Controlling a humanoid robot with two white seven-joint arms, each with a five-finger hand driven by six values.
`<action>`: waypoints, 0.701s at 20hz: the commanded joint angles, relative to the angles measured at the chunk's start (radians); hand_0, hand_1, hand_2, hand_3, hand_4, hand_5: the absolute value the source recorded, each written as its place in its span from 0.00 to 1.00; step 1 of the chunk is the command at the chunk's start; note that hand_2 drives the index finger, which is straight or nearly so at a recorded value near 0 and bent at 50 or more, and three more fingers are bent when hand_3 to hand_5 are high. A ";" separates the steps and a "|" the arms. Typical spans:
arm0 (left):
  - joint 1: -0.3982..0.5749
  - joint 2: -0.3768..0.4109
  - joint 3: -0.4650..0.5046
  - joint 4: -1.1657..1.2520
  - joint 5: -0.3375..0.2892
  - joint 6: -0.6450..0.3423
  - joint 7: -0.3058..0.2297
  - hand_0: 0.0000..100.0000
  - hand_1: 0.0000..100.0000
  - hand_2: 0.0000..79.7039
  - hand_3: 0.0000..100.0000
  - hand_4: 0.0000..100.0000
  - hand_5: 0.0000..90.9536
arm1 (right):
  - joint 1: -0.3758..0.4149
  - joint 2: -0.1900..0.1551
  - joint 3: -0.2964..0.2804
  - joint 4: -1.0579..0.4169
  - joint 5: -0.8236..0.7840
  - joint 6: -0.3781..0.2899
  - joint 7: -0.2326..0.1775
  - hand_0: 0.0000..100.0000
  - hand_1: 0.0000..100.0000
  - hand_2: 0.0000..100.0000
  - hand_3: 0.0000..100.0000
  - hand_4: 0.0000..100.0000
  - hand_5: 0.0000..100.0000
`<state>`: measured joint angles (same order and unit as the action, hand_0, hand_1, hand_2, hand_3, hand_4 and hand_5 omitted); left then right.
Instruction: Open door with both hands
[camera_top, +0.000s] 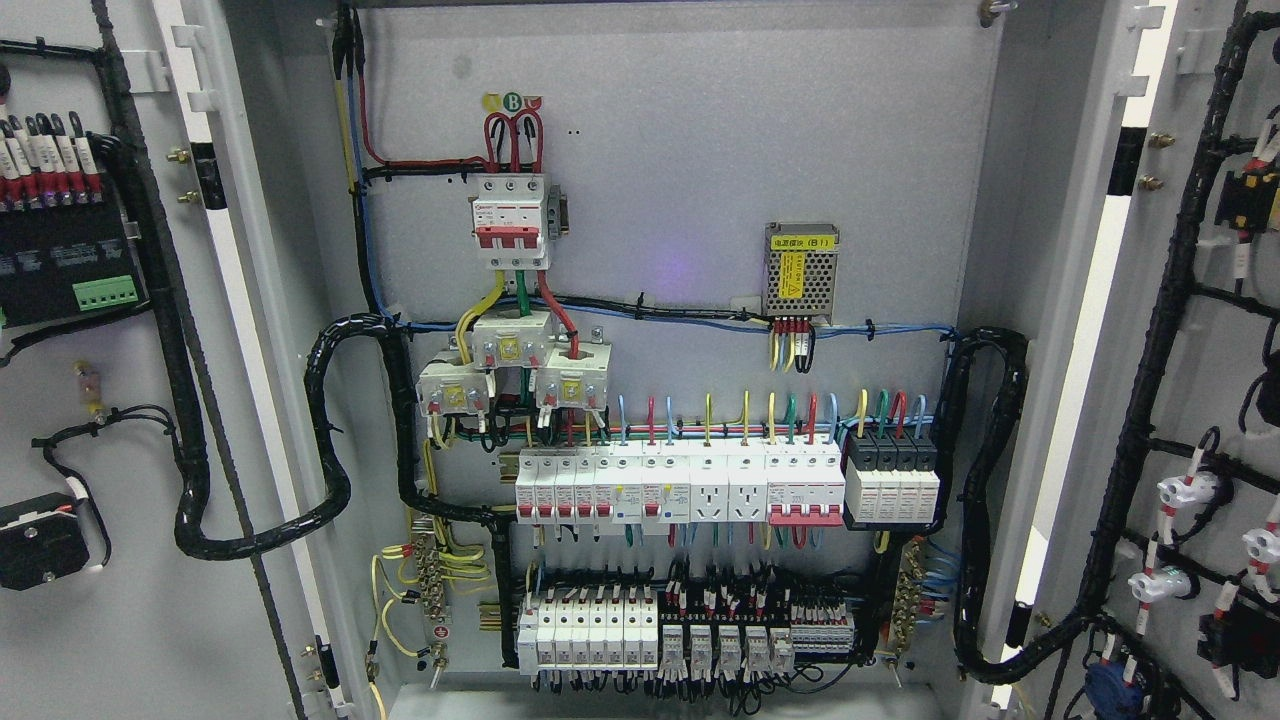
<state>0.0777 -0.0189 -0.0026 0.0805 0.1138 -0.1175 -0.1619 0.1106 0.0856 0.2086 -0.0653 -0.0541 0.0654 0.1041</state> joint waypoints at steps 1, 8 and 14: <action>-0.004 -0.016 0.035 0.005 0.003 -0.001 -0.001 0.00 0.00 0.00 0.00 0.00 0.00 | -0.009 0.011 -0.017 0.004 -0.009 -0.001 0.000 0.38 0.00 0.00 0.00 0.00 0.00; -0.004 -0.016 0.035 0.005 0.001 -0.001 -0.001 0.00 0.00 0.00 0.00 0.00 0.00 | -0.028 0.013 -0.018 0.010 -0.015 -0.004 0.000 0.38 0.00 0.00 0.00 0.00 0.00; -0.004 -0.016 0.035 0.005 0.001 -0.001 -0.001 0.00 0.00 0.00 0.00 0.00 0.00 | -0.028 0.013 -0.074 0.010 -0.018 -0.006 0.002 0.38 0.00 0.00 0.00 0.00 0.00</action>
<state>0.0740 -0.0306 -0.0008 0.0845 0.1153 -0.1179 -0.1622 0.0867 0.0939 0.1849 -0.0587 -0.0687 0.0604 0.1037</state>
